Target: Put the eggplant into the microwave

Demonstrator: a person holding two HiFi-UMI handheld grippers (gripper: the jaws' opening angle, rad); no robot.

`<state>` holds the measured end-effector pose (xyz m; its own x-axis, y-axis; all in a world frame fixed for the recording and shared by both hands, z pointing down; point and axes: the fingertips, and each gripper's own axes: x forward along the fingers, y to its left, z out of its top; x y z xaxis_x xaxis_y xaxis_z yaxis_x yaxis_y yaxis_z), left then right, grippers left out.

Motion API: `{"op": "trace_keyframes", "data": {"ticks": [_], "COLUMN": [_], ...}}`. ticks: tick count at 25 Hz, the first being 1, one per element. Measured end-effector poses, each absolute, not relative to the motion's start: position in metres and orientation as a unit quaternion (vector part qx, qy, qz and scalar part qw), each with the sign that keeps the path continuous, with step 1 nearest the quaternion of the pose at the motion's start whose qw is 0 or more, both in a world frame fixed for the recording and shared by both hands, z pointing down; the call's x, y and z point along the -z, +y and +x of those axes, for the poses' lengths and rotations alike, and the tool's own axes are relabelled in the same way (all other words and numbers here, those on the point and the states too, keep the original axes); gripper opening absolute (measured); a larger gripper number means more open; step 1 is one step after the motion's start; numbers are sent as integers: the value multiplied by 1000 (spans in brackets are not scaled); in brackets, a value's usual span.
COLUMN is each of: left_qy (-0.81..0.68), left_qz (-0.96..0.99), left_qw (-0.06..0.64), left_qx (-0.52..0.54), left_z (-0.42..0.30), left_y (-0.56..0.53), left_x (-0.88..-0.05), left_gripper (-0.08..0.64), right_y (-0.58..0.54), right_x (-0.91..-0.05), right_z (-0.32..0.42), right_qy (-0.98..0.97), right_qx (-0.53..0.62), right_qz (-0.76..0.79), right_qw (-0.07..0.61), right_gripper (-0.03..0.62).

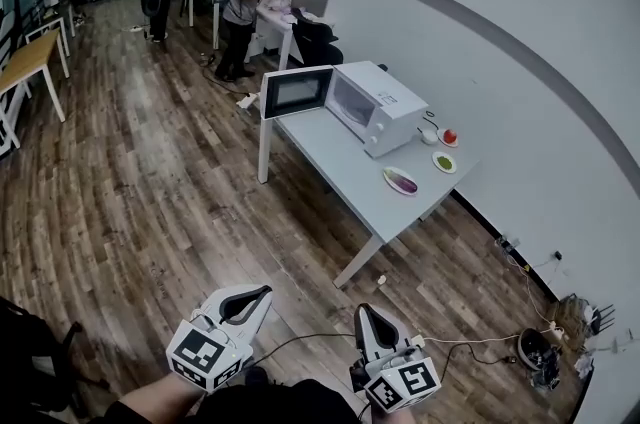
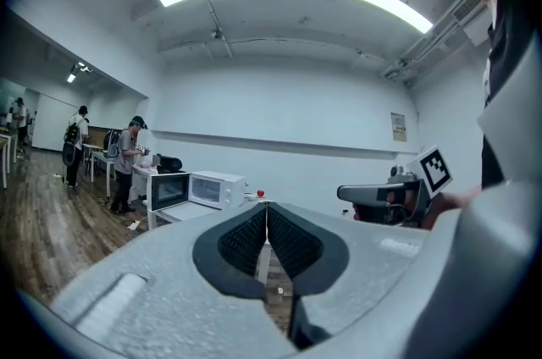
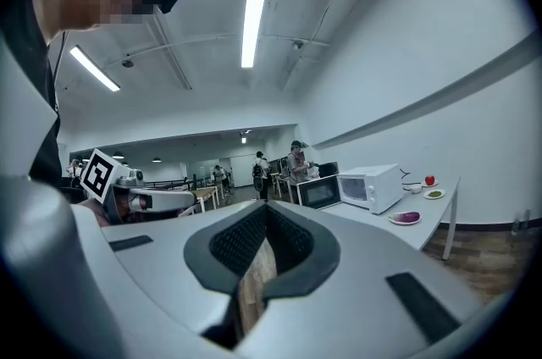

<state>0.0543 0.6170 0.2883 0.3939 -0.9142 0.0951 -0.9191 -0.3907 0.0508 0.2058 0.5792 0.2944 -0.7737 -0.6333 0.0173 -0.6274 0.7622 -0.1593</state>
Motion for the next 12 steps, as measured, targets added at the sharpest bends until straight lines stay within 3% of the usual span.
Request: {"op": "trace_keyframes", "data": {"ticks": [12], "left_qy": [-546], "left_qz": [836], "left_qw": [52], "left_qx": [-33], "left_z": [36], "left_y": [567], "left_x": [-299], "left_gripper": [9], "right_y": [533], "right_x": [-299], "right_z": [187], "right_qy": [936], "right_qx": [65], "right_qz": [-344], "right_qw": [16], "right_gripper": [17]}}
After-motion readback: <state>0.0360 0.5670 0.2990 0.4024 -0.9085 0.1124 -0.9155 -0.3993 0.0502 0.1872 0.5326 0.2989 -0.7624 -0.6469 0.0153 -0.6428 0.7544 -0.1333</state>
